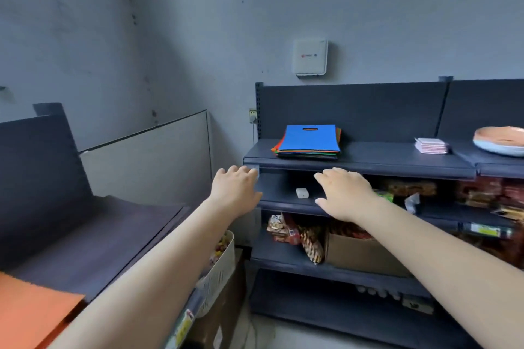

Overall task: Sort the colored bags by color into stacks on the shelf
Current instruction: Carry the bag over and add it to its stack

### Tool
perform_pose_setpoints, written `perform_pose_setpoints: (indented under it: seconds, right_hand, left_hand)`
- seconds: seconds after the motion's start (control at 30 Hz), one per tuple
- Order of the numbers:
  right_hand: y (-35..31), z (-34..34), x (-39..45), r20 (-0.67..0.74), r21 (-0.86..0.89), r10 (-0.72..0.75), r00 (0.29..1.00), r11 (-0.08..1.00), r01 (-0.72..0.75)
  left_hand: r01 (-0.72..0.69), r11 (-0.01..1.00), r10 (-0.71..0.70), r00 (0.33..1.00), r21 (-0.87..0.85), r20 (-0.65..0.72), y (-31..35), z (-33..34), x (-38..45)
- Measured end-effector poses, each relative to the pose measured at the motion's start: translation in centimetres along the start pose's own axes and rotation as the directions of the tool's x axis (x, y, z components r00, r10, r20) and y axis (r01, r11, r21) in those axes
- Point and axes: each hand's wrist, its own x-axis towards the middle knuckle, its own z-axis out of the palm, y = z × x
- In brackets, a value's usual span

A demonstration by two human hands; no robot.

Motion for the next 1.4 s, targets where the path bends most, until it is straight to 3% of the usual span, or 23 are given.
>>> perform_pose_setpoints:
  seconds: [0.3, 0.73, 1.13, 1.27, 1.4]
  right_hand:
    - [7.6, 2.7, 14.4, -0.029, 0.013, 0.089, 0.996, 0.996, -0.088]
    - [16.0, 10.4, 29.8, -0.033, 0.069, 0.098, 0.995, 0.993, -0.096]
    - [22.3, 19.1, 40.0, 0.1, 0.148, 0.102, 0.99, 0.982, -0.117]
    - [23.6, 22.3, 41.7, 0.185, 0.342, 0.202, 0.962, 0.904, -0.256]
    - [24.5, 24.3, 42.3, 0.147, 0.584, 0.441, 0.886, 0.684, -0.437]
  left_hand:
    - [-0.007, 1.0, 0.006, 0.999, -0.03, -0.034, -0.4, 5.3, 17.1]
    - [-0.018, 0.999, 0.018, 1.0, -0.029, 0.01, 2.2, 12.9, 33.3]
    - [0.038, 0.992, -0.025, 0.993, -0.12, 0.112, 4.8, 21.1, 44.6]
    - [0.059, 0.968, -0.028, 0.991, -0.244, 0.128, 4.8, 24.3, 46.6]
    - [0.093, 0.899, -0.081, 0.996, -0.429, 0.047, 4.6, 26.3, 47.2]
